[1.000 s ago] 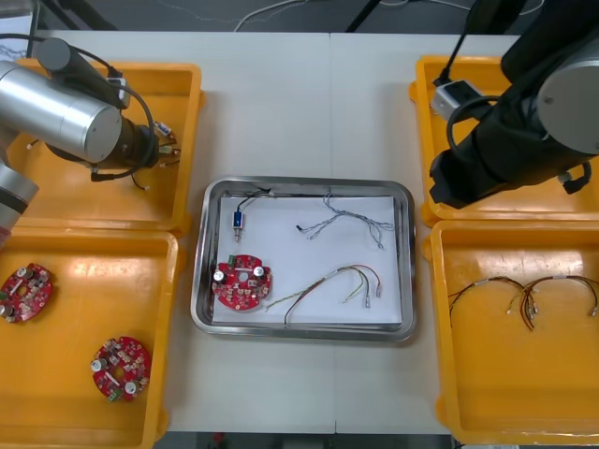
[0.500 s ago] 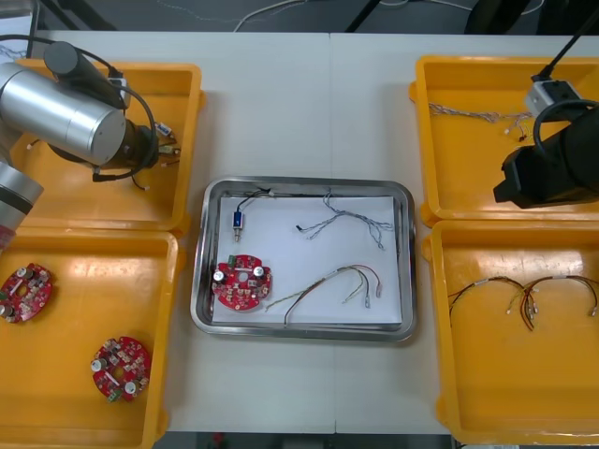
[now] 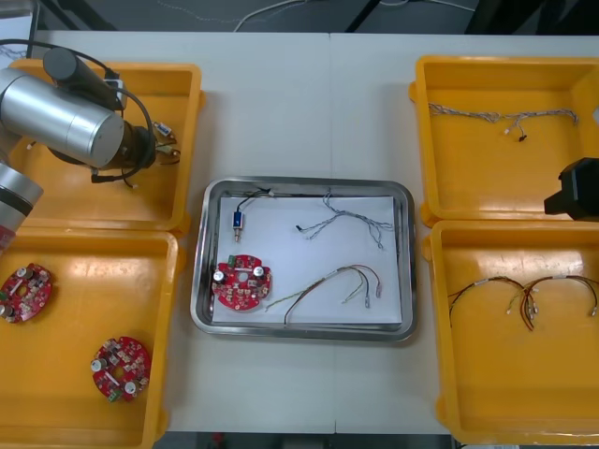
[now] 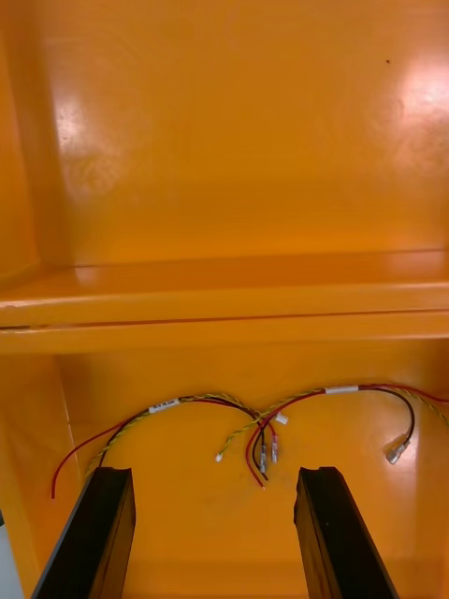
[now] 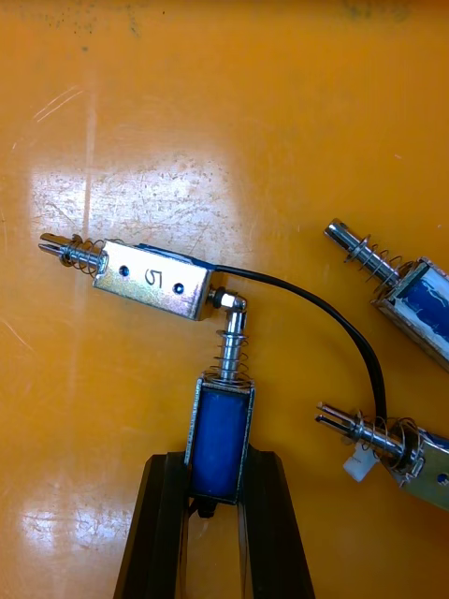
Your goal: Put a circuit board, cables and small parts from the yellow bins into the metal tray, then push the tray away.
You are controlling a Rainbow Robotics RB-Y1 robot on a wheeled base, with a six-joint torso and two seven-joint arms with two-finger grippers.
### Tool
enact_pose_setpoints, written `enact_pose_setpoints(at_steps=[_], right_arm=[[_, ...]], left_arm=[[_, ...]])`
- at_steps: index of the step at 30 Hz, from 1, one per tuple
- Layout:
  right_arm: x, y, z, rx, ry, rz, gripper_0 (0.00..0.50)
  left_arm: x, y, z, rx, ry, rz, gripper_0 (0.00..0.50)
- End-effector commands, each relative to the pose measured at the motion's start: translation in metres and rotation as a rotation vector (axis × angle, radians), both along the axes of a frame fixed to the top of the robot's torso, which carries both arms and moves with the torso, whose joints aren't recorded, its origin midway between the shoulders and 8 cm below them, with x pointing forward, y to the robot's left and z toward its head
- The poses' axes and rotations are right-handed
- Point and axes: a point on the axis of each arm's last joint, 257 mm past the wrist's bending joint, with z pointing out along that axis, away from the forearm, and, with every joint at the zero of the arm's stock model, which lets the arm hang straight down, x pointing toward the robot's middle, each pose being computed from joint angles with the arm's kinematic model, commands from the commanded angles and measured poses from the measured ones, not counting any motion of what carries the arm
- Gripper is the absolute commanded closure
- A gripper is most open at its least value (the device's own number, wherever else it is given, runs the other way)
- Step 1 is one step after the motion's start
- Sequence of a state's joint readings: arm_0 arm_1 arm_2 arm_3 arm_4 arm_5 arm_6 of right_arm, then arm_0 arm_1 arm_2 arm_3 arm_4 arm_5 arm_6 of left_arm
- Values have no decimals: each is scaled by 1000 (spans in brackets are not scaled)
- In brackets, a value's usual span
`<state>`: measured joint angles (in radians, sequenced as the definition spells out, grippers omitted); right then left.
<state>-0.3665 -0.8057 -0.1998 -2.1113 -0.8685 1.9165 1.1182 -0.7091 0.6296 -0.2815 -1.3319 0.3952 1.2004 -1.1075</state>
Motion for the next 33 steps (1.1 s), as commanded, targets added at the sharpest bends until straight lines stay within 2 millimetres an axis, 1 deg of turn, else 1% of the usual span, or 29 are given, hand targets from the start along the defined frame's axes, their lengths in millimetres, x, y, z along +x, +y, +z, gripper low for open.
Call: enact_pose_setpoints(at_steps=[1,3,7,11,16,22,28,33], right_arm=[[-13,-30,5,-43,-10,-20,0],[-18,-34,-1,-43,6,-26,0],[-21,-36,-9,-41,10,-19,0],[-22,-35,-11,-44,13,1,0],[-23,-32,-12,-50,18,37,0],[-20,-33,-13,-107,6,126,0],[-24,-37,-20,-110,17,118,0],[-23,-38,-21,-110,14,118,0]], left_arm=[[15,-21,29,6,-52,-37,500],[12,-21,32,11,-44,-40,500],[-4,-23,52,7,-8,-59,500],[-20,-17,70,6,31,-82,500],[-36,-13,89,23,49,-79,500],[-57,-24,102,-9,78,-69,500],[-77,-37,107,-25,110,-68,500],[-93,-54,112,-80,128,-66,500]])
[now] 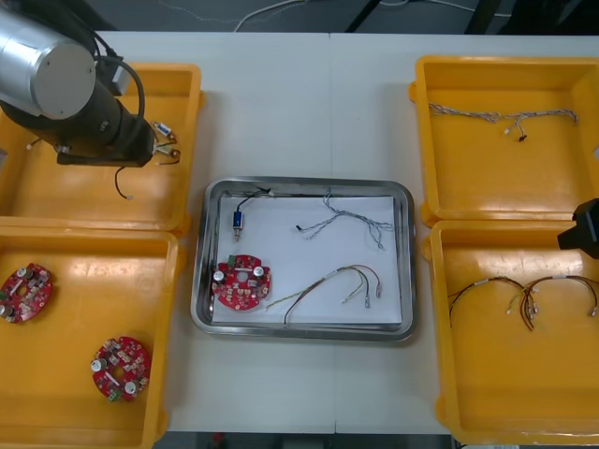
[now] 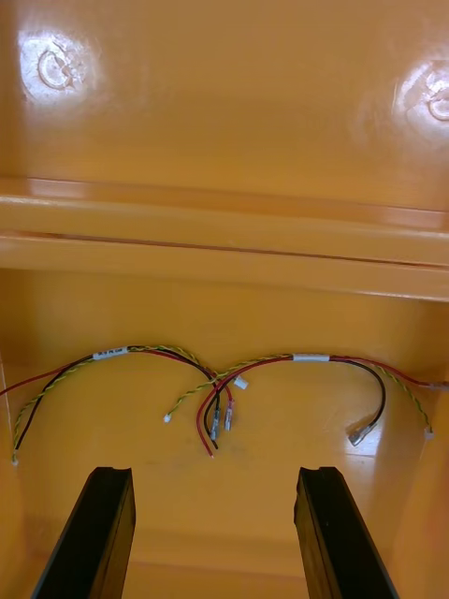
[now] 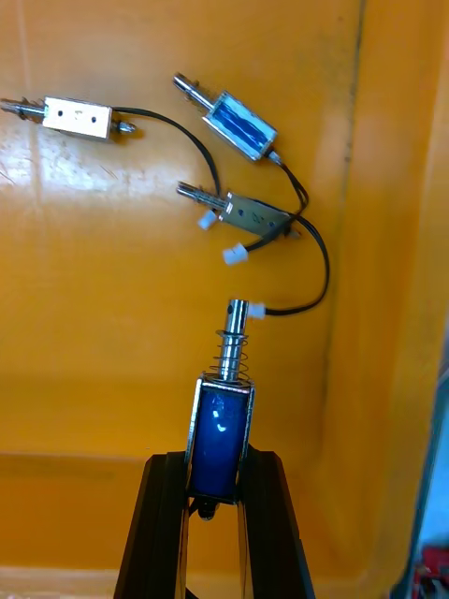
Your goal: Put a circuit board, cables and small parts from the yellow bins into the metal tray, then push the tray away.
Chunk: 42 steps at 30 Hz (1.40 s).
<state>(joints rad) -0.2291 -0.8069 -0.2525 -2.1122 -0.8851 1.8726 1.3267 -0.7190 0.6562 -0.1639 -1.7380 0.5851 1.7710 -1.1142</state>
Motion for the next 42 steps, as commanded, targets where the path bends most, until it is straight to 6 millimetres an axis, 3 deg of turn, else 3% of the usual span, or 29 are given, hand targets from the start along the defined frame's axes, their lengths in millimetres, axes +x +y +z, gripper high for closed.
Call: enact_pose_setpoints(at_steps=[1,7,12,19,30,42], right_arm=[[0,-15,13,-48,-39,-1,0],[0,-15,13,-48,-39,-1,0],[0,-15,13,-48,-39,-1,0],[0,-15,13,-48,-39,-1,0],[0,-15,13,-48,-39,-1,0],[0,-15,13,-48,-39,-1,0]], left_arm=[[-4,-8,50,-53,-77,38,500],[-18,-33,48,-81,-78,39,500],[-20,-68,39,-143,-99,37,500],[-24,-93,28,-128,-92,33,500],[-25,-144,-4,-156,-137,-3,500],[-37,-176,-47,-152,-136,-52,500]])
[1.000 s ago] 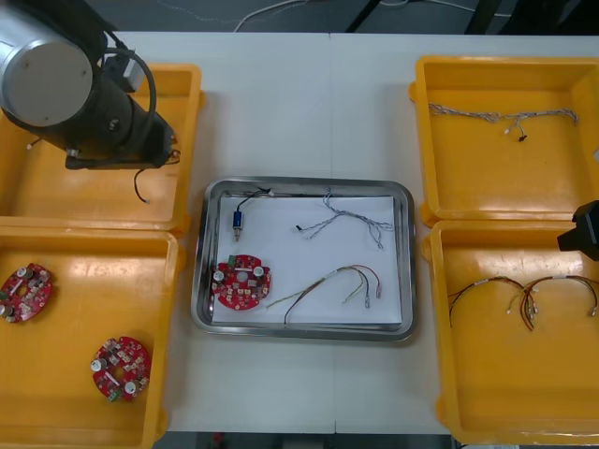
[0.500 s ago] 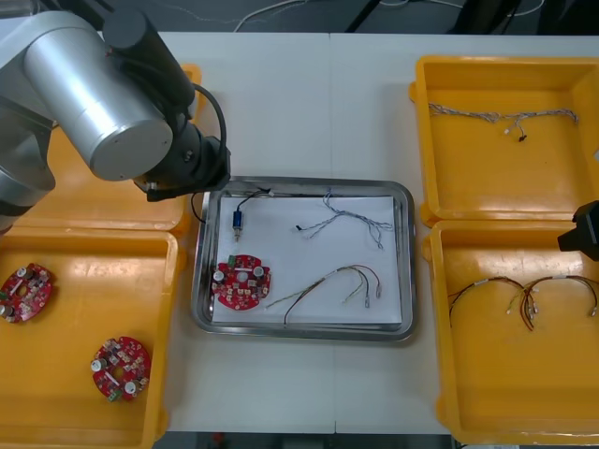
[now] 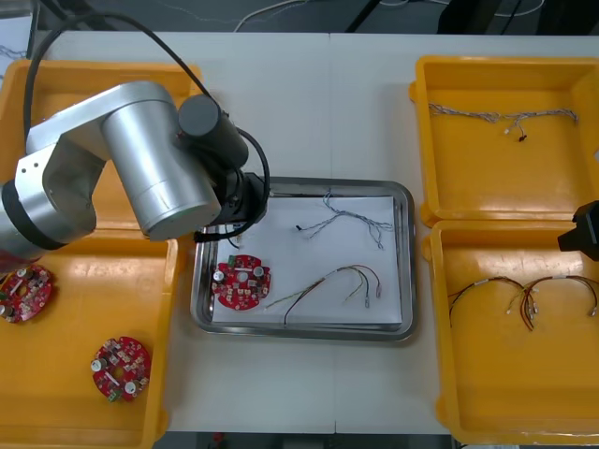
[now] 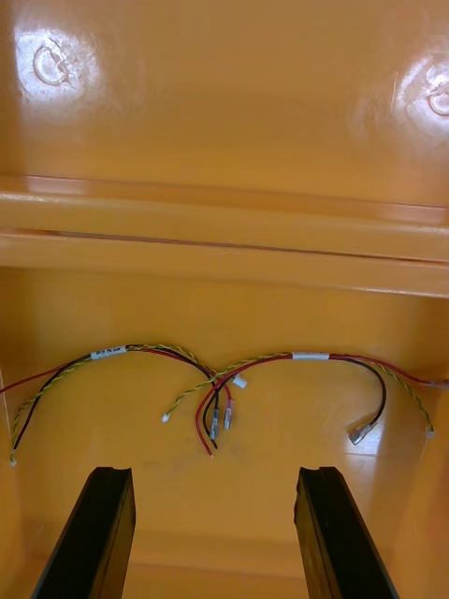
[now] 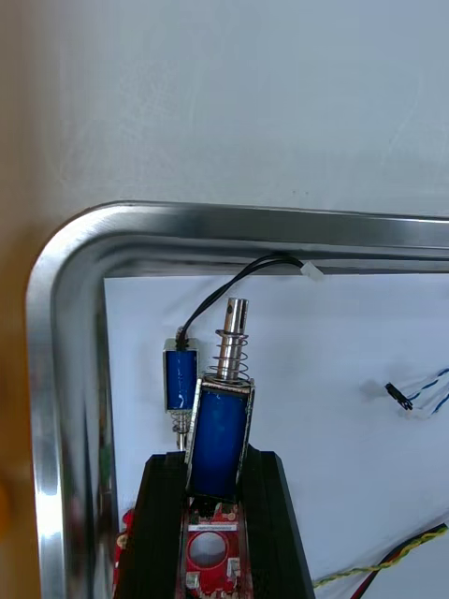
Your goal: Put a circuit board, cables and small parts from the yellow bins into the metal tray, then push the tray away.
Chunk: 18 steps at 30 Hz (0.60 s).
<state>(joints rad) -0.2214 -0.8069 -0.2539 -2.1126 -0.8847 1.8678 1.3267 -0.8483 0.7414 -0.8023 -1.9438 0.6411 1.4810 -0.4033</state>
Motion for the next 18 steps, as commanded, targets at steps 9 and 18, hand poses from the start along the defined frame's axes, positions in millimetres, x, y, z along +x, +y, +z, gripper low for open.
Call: enact_pose_setpoints(at_steps=[9,18], right_arm=[[1,-14,15,-49,-40,2,0],[1,-14,15,-49,-40,2,0]], left_arm=[[4,-38,-8,-35,-73,-46,500],[19,-45,-27,-38,-87,-42,500]])
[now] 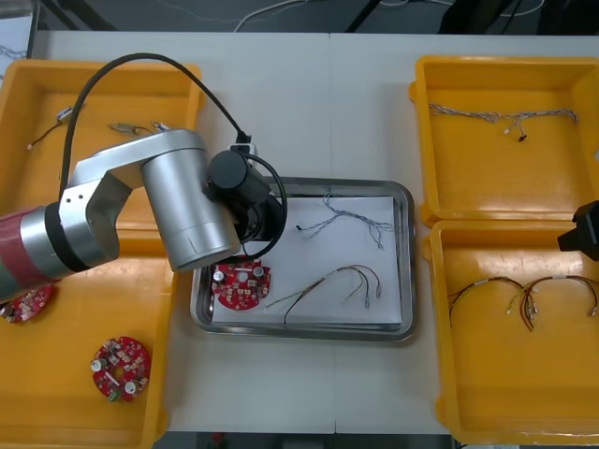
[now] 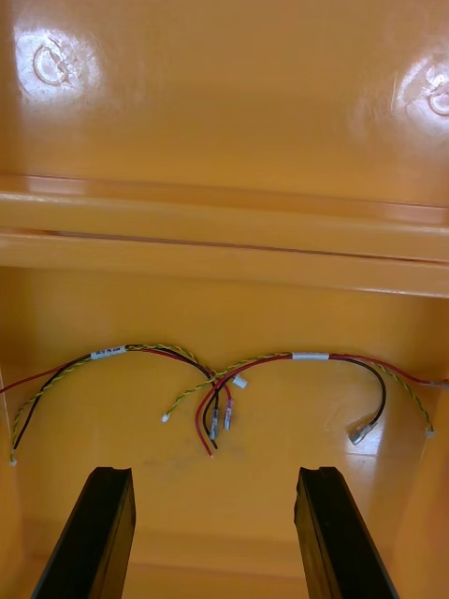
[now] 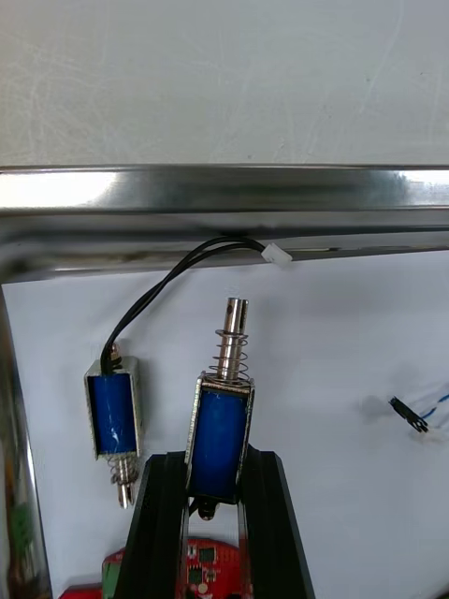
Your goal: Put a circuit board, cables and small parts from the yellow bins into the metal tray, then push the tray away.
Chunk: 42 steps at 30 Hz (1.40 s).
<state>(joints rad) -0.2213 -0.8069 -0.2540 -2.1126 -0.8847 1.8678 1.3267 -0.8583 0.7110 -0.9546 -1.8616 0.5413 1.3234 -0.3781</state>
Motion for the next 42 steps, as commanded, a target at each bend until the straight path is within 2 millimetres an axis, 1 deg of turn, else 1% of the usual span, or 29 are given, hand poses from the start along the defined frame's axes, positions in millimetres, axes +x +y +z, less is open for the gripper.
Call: enact_pose_setpoints(at_steps=[1,5,15,16,17,18,19,20,21,22,23,24,25,26,31,36,37,39,40,42], right_arm=[[1,-14,15,-49,-40,2,0],[1,-14,15,-49,-40,2,0],[1,-14,15,-49,-40,2,0],[1,-14,15,-49,-40,2,0],[1,-14,15,-49,-40,2,0],[1,-14,15,-49,-40,2,0],[1,-14,15,-49,-40,2,0],[1,-14,15,-49,-40,2,0],[1,-14,15,-49,-40,2,0],[1,-14,15,-49,-40,2,0],[1,-14,15,-49,-40,2,0],[1,-14,15,-49,-40,2,0],[1,-14,15,-49,-40,2,0],[1,-14,15,-49,-40,2,0],[1,-14,15,-49,-40,2,0],[1,-14,15,-49,-40,2,0],[0,-6,12,-37,-32,25,0],[-1,1,10,-20,-23,38,0],[0,7,17,-13,-34,58,0],[-4,15,19,-5,-22,84,0]], left_arm=[[12,-22,10,-52,-45,22,500],[15,-20,3,-49,-41,29,500],[12,-27,3,-67,-36,31,497],[13,-27,4,-68,-36,32,459],[12,-27,4,-70,-36,33,375],[12,-29,5,-73,-39,31,306],[11,-29,5,-75,-39,31,267],[11,-30,6,-77,-40,32,185],[11,-29,6,-77,-39,35,129],[10,-30,6,-77,-40,36,85],[10,-29,6,-76,-39,37,65],[9,-30,7,-77,-38,39,30],[8,-29,7,-76,-39,38,12],[8,-30,8,-79,-39,42,0],[5,-30,14,-84,-39,48,0],[-4,-21,31,-66,-12,78,0],[-6,-19,36,-66,-8,83,0],[-8,-16,41,-63,-2,87,0],[-10,-15,47,-68,0,90,0],[-11,-10,55,-70,4,99,0]])
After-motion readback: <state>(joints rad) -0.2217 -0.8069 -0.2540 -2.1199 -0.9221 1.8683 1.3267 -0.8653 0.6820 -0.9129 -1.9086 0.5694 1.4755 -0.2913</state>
